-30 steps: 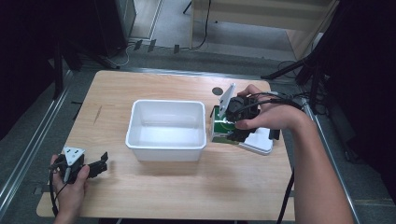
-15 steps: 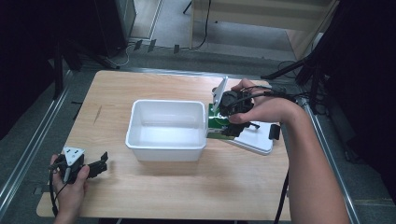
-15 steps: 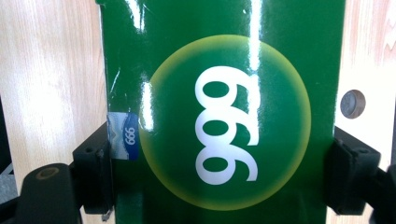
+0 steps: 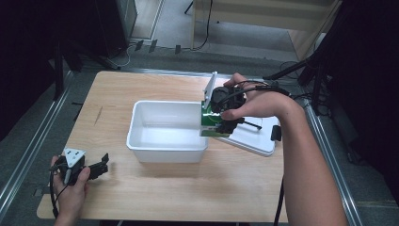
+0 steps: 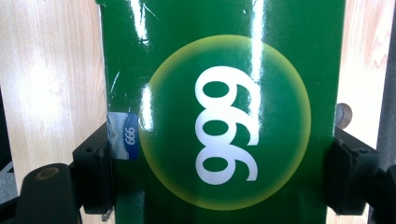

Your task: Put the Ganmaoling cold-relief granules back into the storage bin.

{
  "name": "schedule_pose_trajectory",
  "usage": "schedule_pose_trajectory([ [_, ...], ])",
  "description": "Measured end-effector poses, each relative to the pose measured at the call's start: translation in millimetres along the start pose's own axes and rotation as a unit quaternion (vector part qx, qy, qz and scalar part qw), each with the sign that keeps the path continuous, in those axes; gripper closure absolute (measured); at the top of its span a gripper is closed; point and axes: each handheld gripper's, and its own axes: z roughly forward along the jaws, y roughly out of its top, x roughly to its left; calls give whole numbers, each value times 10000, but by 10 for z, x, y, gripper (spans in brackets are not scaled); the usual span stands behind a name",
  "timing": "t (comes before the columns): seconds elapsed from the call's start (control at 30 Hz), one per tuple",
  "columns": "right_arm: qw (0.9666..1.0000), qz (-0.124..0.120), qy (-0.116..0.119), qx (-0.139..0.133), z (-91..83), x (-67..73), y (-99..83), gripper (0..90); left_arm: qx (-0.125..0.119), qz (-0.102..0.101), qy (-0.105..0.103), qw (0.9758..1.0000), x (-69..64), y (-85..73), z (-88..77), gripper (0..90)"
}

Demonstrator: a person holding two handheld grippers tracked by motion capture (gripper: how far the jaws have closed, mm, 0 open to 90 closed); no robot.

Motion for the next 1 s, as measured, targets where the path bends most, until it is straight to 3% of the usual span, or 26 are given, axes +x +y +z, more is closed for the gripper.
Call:
schedule_pose_trajectory([
  [0.33,9999,-93,40,-36,36,-34,183,162,-371,63,-4,9993,-6,-7,-58,28],
  [0.43,9999,-129,57,-41,42,-39,212,163,-363,51,20,9993,-9,-6,-55,28],
  [0.47,9998,-167,64,-40,50,-44,248,163,-327,63,114,9994,-27,-4,-41,28],
  [0.63,9998,-163,89,-2,70,-36,305,162,-434,14,34,9991,-31,-6,-51,27],
  [0.77,9997,-229,113,-37,105,-41,354,162,-702,46,59,9975,-36,-24,-69,27],
  [0.83,9995,-261,145,-45,122,-46,389,162,-932,55,155,9955,-53,-39,-79,27],
  [0.9,9997,-201,133,-17,124,-39,400,162,-995,53,161,9949,-51,-43,-84,27],
  [1.0,9994,-303,167,-44,174,-57,444,162,-1104,15,130,9938,-36,-50,-92,27],
])
